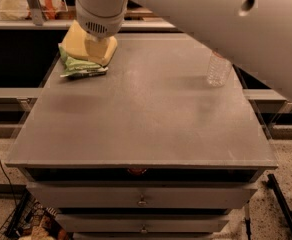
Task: Move sponge near green jalapeno chip bag
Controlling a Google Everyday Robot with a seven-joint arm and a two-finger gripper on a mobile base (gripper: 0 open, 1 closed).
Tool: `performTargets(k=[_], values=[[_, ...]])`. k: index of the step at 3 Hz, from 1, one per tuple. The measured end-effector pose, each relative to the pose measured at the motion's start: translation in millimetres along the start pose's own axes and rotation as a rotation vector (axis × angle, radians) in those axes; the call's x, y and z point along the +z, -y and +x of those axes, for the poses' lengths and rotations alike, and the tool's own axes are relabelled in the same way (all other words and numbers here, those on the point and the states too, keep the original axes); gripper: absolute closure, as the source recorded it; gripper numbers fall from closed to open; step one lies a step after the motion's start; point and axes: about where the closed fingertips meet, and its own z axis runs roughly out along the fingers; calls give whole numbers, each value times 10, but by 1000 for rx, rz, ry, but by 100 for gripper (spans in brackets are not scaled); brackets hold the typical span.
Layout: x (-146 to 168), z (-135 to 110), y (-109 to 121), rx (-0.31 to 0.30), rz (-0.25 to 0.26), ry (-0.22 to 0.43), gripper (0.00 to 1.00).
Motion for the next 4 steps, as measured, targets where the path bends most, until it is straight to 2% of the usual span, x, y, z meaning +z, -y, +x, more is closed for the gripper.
performTargets(k=[2,4], values=[[512,-76,531,-18,22,58,100],[983,-207,823,-27,4,77,100]])
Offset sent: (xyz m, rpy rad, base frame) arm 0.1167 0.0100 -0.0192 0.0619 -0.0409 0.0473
